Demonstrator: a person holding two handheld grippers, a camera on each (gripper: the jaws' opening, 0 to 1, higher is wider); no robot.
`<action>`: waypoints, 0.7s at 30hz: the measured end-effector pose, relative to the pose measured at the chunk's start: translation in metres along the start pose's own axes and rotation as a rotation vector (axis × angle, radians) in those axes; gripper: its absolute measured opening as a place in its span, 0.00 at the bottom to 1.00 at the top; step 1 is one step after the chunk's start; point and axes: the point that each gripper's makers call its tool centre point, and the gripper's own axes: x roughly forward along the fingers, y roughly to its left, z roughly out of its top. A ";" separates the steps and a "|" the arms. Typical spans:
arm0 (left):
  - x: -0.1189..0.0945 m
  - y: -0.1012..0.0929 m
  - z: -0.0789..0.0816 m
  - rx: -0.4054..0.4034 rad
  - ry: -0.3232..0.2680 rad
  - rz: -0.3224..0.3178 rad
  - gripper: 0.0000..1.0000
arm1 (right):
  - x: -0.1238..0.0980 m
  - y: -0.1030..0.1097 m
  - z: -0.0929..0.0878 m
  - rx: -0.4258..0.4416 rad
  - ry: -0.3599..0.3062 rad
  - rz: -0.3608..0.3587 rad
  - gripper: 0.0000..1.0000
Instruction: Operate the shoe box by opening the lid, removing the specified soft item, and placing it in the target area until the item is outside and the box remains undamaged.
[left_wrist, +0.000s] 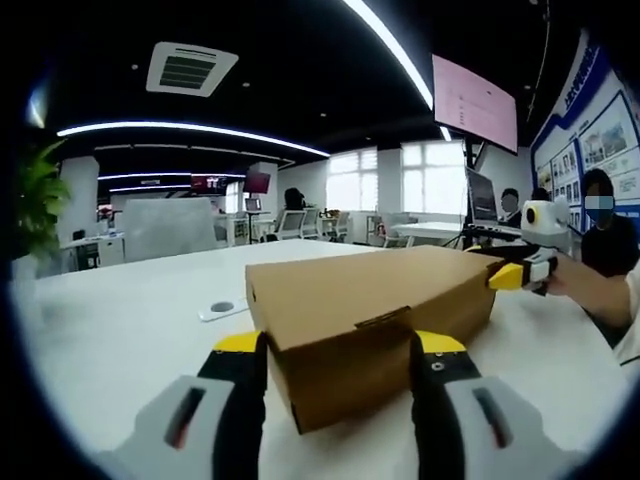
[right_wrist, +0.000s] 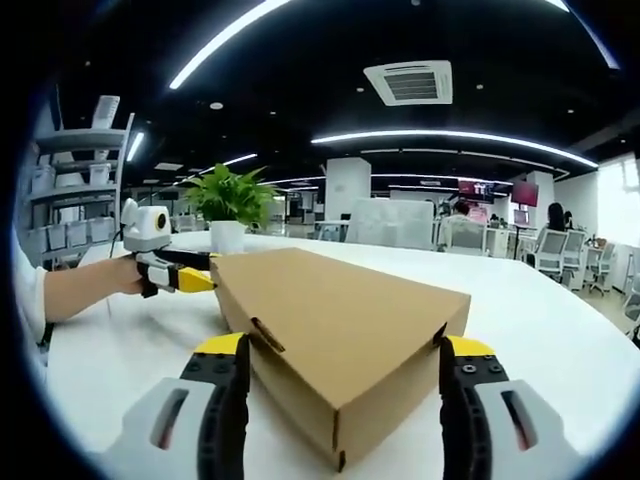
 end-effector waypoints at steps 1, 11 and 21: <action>-0.001 0.000 0.000 -0.002 -0.005 0.003 0.58 | 0.000 0.001 0.000 0.000 -0.002 -0.001 0.79; -0.006 -0.005 -0.001 -0.013 -0.013 0.034 0.58 | 0.000 0.003 -0.001 -0.010 -0.007 0.008 0.80; -0.011 -0.010 -0.002 -0.019 0.007 0.064 0.58 | -0.003 0.006 0.000 -0.008 -0.011 0.020 0.79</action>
